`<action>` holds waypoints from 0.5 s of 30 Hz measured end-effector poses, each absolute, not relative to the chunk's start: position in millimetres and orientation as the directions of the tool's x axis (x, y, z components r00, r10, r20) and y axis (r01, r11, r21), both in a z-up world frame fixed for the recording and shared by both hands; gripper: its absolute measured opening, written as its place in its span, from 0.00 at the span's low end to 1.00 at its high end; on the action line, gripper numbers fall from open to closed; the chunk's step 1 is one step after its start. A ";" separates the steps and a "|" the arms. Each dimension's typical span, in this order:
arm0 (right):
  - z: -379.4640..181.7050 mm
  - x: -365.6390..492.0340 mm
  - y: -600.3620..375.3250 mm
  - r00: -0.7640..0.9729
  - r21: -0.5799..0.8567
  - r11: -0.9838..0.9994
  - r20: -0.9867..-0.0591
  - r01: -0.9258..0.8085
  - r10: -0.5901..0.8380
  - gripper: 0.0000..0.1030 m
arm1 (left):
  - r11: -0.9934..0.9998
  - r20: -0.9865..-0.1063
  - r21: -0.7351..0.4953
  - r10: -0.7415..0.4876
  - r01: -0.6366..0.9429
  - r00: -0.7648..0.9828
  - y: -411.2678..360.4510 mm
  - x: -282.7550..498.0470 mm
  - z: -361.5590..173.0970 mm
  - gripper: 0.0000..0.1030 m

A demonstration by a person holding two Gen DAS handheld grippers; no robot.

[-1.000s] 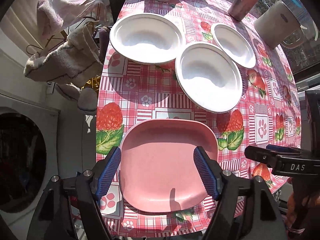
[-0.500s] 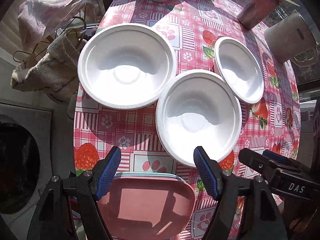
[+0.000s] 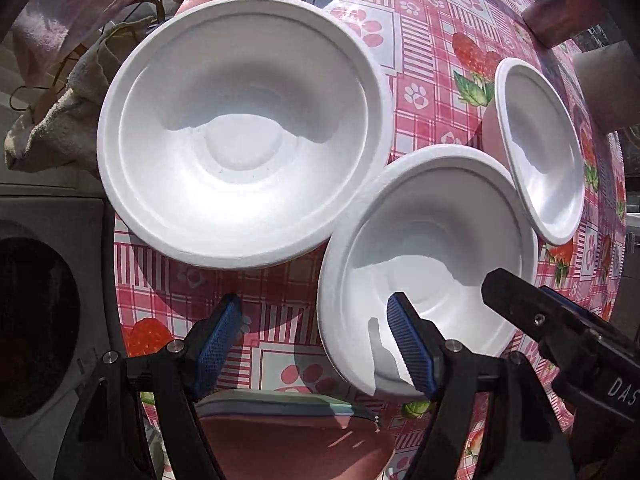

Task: Organize plates and bowls
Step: 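Move both grippers toward the rim of a white paper bowl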

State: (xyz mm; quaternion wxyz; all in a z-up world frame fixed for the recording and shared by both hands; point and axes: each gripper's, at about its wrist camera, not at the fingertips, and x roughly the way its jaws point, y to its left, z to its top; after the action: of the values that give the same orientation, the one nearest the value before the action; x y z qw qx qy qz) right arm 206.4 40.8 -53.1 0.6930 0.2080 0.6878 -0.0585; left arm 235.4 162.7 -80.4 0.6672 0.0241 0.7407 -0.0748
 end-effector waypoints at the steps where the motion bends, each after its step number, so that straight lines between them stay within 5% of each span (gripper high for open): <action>1: -54.3 205.4 40.2 0.045 0.209 0.907 -0.977 0.365 0.207 1.00 | 0.988 -0.992 -0.077 -0.063 0.131 -0.110 163.2 236.3 -82.2 0.76; 4: -65.4 215.0 42.0 0.029 0.206 0.910 -0.977 0.360 0.210 0.85 | 0.989 -0.991 -0.079 -0.065 0.125 -0.114 164.4 237.6 -87.5 0.76; 9: -92.4 230.9 38.3 0.056 0.214 0.914 -0.977 0.345 0.207 0.77 | 0.990 -0.993 -0.067 -0.054 0.126 -0.100 163.7 237.1 -92.5 0.68; 13: -92.9 242.3 49.8 0.052 0.181 0.936 -0.983 0.303 0.174 0.29 | 0.991 -0.993 -0.097 -0.090 0.089 -0.074 168.9 235.6 -91.0 0.53; 15: -94.4 244.2 51.3 0.051 0.187 0.935 -0.982 0.301 0.180 0.21 | 0.989 -0.990 -0.128 -0.123 0.073 -0.070 168.3 240.0 -88.0 0.34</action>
State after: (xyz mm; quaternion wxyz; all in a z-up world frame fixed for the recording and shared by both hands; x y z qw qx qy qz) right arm 244.2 51.3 -94.4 0.7036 0.1748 0.6874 -0.0430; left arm 240.0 168.3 -88.0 0.6817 -0.0171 0.7279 -0.0716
